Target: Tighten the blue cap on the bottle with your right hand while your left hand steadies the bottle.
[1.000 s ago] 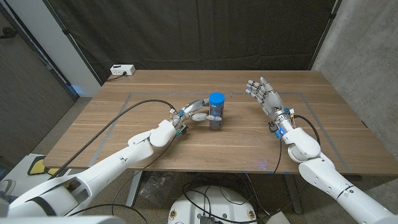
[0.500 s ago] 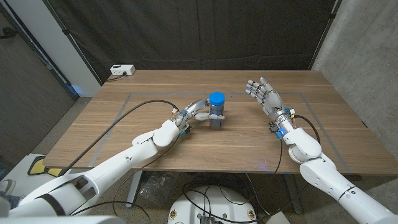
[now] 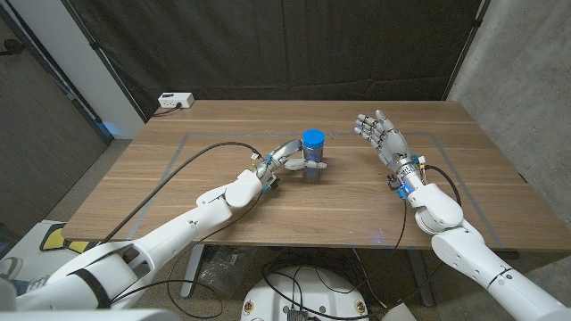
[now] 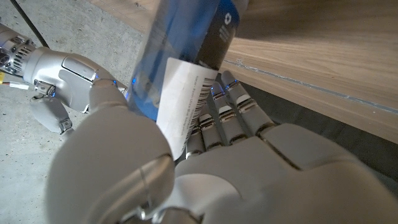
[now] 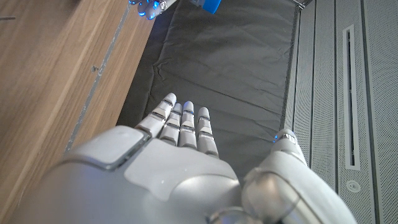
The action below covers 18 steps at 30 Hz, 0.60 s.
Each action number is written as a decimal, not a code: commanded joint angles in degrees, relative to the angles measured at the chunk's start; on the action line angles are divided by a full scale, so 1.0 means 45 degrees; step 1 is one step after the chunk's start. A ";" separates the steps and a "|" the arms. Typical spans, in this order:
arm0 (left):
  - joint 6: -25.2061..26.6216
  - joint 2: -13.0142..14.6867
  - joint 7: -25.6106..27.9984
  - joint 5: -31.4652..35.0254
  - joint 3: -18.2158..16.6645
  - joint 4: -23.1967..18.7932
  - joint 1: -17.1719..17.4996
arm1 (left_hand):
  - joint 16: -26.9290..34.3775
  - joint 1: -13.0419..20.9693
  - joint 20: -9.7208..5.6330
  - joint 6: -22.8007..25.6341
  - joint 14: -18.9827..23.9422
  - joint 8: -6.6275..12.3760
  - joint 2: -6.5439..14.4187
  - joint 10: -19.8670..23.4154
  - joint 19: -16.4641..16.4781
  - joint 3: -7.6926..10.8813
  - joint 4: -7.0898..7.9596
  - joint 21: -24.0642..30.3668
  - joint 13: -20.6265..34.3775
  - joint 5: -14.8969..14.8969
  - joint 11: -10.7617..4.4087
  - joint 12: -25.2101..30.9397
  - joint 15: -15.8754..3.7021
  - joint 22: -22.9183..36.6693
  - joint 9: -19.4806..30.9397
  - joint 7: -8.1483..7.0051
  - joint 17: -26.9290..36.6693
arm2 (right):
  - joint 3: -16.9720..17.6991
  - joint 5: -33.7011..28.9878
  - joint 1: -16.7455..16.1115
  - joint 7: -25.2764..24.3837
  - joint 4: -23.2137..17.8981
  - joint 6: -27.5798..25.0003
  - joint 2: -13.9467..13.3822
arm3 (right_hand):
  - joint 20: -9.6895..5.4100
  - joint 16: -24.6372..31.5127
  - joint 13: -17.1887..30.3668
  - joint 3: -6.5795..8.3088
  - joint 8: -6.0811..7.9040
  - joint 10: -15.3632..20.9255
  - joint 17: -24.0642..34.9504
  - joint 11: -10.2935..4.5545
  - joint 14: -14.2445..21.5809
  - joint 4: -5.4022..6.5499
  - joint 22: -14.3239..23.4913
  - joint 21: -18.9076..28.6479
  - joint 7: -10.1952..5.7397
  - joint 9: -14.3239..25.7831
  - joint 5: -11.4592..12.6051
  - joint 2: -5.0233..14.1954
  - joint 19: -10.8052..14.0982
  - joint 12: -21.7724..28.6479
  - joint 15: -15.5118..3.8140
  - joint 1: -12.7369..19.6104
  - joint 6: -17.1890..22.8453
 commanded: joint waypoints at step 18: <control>-0.0557 -0.0813 -0.0815 -0.1871 -0.0310 0.1218 -0.0395 | 0.0210 0.3959 -0.0081 0.1317 0.1929 -0.0007 0.1953 0.1426 0.2170 0.2184 -0.0521 0.0385 0.0215 -0.1342 0.0090 0.0113 -0.0582 0.0065 0.0163 0.0343 0.0213 | -0.0073 -0.0082 0.0320 -0.0103 -0.0040 0.0013 0.0294 | 0.0056 0.0009 0.0052 -0.0056 0.0039 0.0121 0.0047 -0.0054 0.0110 0.0001 0.0066 -0.0019 0.0012 0.0042 -0.0030 0.0003 0.0107 -0.0019 0.0046 0.0142 0.0075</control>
